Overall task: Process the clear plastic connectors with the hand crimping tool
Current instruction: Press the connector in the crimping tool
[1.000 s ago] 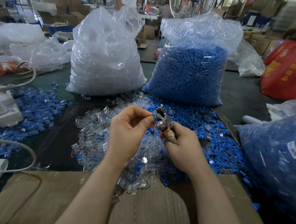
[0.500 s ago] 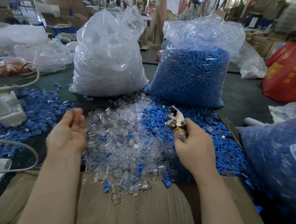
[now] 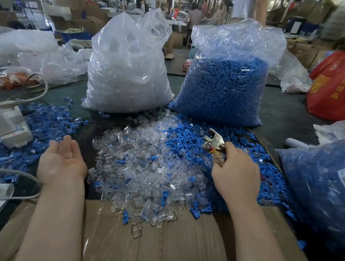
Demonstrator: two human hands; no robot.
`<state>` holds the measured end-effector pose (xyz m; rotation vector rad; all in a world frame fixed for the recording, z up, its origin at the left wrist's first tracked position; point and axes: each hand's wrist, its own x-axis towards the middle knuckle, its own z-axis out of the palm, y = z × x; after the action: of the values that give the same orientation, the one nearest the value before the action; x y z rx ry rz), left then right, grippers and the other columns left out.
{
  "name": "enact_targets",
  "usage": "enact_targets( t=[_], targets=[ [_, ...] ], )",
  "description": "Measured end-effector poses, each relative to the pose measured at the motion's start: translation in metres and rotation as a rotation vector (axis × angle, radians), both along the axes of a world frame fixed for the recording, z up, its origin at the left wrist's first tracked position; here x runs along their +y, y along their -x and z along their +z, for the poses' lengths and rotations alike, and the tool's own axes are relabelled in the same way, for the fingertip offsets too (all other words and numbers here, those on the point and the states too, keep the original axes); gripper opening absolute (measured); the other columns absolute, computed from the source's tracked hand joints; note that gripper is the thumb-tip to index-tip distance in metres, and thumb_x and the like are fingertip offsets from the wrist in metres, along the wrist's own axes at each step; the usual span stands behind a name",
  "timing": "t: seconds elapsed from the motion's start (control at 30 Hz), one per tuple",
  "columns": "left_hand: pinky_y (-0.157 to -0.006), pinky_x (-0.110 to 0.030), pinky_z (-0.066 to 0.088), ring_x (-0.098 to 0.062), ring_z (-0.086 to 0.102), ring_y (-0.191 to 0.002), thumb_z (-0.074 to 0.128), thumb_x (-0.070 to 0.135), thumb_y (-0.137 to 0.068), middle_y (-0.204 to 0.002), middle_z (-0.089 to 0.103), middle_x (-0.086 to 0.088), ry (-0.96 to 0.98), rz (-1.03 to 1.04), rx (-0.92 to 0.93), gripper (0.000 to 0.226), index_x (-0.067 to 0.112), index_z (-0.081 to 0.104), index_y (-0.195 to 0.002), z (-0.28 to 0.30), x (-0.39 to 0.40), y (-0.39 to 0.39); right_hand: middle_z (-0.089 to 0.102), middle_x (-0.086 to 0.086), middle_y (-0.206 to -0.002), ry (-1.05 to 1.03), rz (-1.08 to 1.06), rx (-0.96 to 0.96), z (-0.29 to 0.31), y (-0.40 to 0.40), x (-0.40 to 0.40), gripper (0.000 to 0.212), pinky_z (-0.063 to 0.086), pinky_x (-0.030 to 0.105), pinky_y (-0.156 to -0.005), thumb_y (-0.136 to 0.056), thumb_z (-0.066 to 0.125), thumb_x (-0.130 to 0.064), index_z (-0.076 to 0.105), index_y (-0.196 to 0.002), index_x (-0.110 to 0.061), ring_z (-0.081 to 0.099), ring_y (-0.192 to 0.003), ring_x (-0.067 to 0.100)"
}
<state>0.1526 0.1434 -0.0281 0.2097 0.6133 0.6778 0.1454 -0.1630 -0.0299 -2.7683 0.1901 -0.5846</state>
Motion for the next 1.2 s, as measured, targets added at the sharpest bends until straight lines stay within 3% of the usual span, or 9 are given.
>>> enact_targets(
  t=[0.1, 0.3, 0.37, 0.47, 0.6, 0.83, 0.9, 1.0, 1.2],
  targets=[
    [-0.078, -0.018, 0.055, -0.003, 0.067, -0.076, 0.061, 0.013, -0.096, -0.094, 0.068, 0.003, -0.302, -0.178, 0.191, 0.007, 0.015, 0.063, -0.101, 0.011, -0.013, 0.001, 0.062, 0.003, -0.088, 0.049, -0.118, 0.026, -0.001, -0.001, -0.004, 0.016, 0.032, 0.036, -0.067, -0.087, 0.059, -0.026, 0.053, -0.099, -0.018, 0.043, -0.071, 0.023],
    [-0.069, -0.02, 0.049, -0.005, 0.066, -0.08, 0.072, 0.019, -0.087, -0.088, 0.072, 0.011, -1.496, -0.63, 0.447, 0.013, 0.032, 0.07, -0.087, 0.015, -0.065, 0.004, 0.064, 0.007, -0.099, 0.125, -0.242, 0.161, -0.007, -0.003, -0.011, 0.018, 0.031, 0.034, -0.067, -0.089, 0.057, -0.025, 0.056, -0.102, -0.013, 0.061, -0.084, 0.029],
    [-0.072, -0.027, 0.053, -0.009, 0.066, -0.079, 0.07, 0.028, -0.089, -0.094, 0.071, 0.011, -1.794, -0.704, 0.563, 0.007, 0.035, 0.07, -0.089, 0.011, -0.079, 0.002, 0.063, 0.008, -0.102, 0.136, -0.252, 0.197, -0.009, -0.003, -0.013, 0.018, 0.031, 0.034, -0.067, -0.089, 0.056, -0.024, 0.057, -0.103, -0.013, 0.062, -0.088, 0.03],
    [-0.1, -0.041, 0.041, -0.019, 0.056, -0.11, 0.061, 0.037, -0.094, -0.121, 0.062, 0.004, -2.196, -0.714, 0.84, 0.022, 0.034, 0.069, -0.114, 0.002, -0.086, -0.001, 0.062, 0.008, -0.102, 0.13, -0.236, 0.228, -0.012, -0.003, -0.013, 0.016, 0.034, 0.034, -0.068, -0.089, 0.057, -0.024, 0.056, -0.102, -0.014, 0.062, -0.087, 0.03],
    [-0.108, -0.045, 0.034, -0.016, 0.056, -0.11, 0.064, 0.036, -0.092, -0.124, 0.057, 0.005, -2.188, -0.796, 0.817, 0.028, 0.032, 0.067, -0.12, -0.001, -0.084, -0.001, 0.06, 0.005, -0.103, 0.113, -0.204, 0.275, -0.013, -0.005, -0.01, 0.012, 0.038, 0.036, -0.071, -0.091, 0.056, -0.025, 0.053, -0.099, -0.016, 0.061, -0.086, 0.028],
    [-0.098, -0.044, 0.048, -0.005, 0.055, -0.08, 0.072, 0.029, -0.088, -0.085, 0.057, 0.018, -2.131, -0.776, 0.74, 0.008, 0.034, 0.066, -0.09, 0.004, -0.087, 0.002, 0.055, 0.005, -0.101, 0.076, -0.192, 0.325, -0.014, -0.007, -0.01, 0.01, 0.036, 0.034, -0.069, -0.091, 0.055, -0.024, 0.047, -0.093, -0.018, 0.047, -0.073, 0.025],
    [-0.087, -0.036, 0.054, 0.001, 0.055, -0.075, 0.073, 0.026, -0.087, -0.077, 0.055, 0.021, -2.082, -0.779, 0.71, 0.014, 0.034, 0.062, -0.085, 0.004, -0.087, 0.002, 0.054, 0.005, -0.101, 0.076, -0.179, 0.342, -0.013, -0.007, -0.01, 0.012, 0.037, 0.035, -0.069, -0.092, 0.054, -0.024, 0.043, -0.092, -0.019, 0.047, -0.073, 0.025],
    [-0.061, -0.02, 0.046, 0.001, 0.058, -0.072, 0.076, 0.024, -0.085, -0.079, 0.062, 0.016, -1.973, -0.758, 0.665, 0.013, 0.029, 0.064, -0.084, 0.003, -0.085, 0.001, 0.042, -0.003, -0.076, 0.092, -0.176, 0.336, -0.014, -0.008, -0.011, 0.015, 0.036, 0.034, -0.067, -0.09, 0.056, -0.025, 0.042, -0.088, -0.02, 0.046, -0.069, 0.024],
    [-0.069, -0.031, 0.056, -0.009, 0.066, -0.074, 0.08, 0.022, -0.08, -0.078, 0.067, 0.01, -1.822, -0.707, 0.545, 0.017, 0.028, 0.064, -0.084, 0.002, -0.088, 0.0, 0.038, -0.005, -0.068, 0.103, -0.173, 0.34, -0.016, -0.008, -0.011, 0.021, 0.036, 0.034, -0.067, -0.089, 0.059, -0.027, 0.04, -0.083, -0.022, 0.045, -0.067, 0.021]
  ],
)
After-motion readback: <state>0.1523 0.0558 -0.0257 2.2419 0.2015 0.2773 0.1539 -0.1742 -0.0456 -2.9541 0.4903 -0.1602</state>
